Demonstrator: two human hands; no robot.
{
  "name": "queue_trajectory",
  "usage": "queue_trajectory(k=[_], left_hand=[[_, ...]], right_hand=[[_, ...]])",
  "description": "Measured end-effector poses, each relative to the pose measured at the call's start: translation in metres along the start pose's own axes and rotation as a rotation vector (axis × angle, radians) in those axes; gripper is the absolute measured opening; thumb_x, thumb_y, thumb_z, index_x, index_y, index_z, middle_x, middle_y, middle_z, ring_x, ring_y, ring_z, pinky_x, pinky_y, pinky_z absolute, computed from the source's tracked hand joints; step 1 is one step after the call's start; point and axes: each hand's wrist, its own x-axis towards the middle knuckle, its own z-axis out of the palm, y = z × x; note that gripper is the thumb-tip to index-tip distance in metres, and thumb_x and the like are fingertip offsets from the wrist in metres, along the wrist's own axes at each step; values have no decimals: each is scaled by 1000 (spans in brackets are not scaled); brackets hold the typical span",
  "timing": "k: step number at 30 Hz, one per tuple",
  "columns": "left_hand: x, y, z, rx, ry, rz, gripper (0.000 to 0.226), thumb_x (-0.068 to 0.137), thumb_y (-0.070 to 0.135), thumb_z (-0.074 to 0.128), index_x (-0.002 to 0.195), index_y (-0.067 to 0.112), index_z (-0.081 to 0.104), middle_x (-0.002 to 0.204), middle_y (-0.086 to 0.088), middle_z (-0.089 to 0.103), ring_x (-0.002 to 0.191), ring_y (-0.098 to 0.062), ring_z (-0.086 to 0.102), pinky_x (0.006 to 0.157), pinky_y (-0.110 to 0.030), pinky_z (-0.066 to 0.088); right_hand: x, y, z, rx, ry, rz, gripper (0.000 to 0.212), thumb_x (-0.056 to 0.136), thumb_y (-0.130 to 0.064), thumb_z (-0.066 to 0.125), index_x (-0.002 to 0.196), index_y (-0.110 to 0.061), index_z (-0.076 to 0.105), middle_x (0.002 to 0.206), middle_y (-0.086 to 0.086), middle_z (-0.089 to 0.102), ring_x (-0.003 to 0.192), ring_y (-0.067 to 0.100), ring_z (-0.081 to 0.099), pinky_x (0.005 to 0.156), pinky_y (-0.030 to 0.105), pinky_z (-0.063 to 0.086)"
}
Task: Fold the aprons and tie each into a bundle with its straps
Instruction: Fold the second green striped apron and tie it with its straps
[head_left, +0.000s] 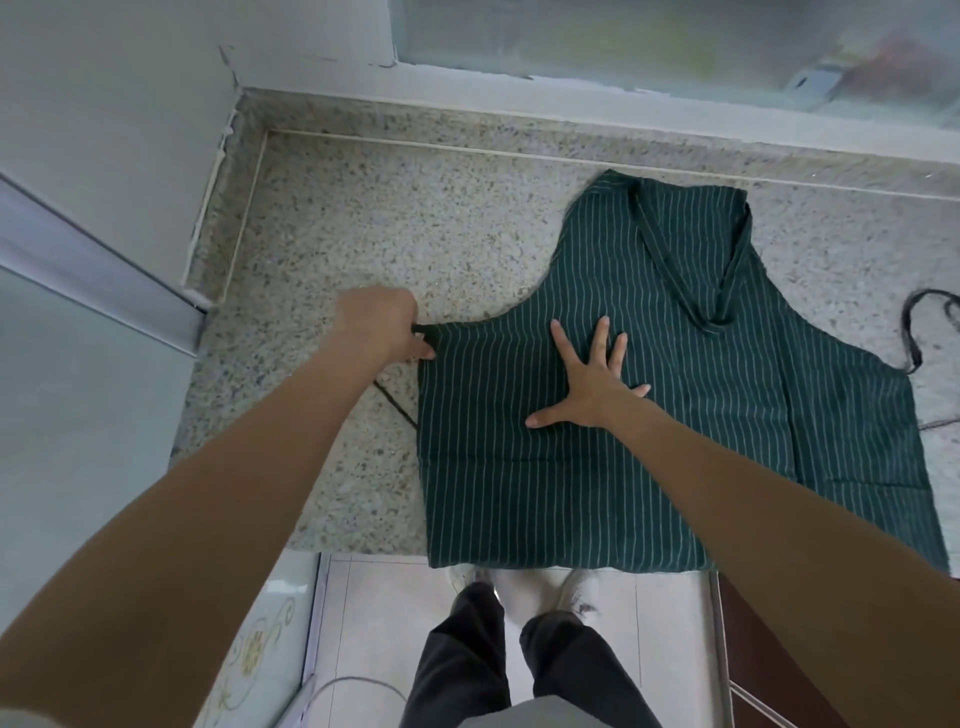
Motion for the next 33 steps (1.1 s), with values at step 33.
queue_trajectory(k=[33], left_hand=[[-94,66,96,-634,111,-329,64,87,23,65,133,-5,30,134,-27,36,121,-36,41,97,-39,41]], right_hand=[[-78,47,80,86,179,-97,103,77,-52,69,148,-40,-4,157,7,-19,143,33,-18,106,70,11]])
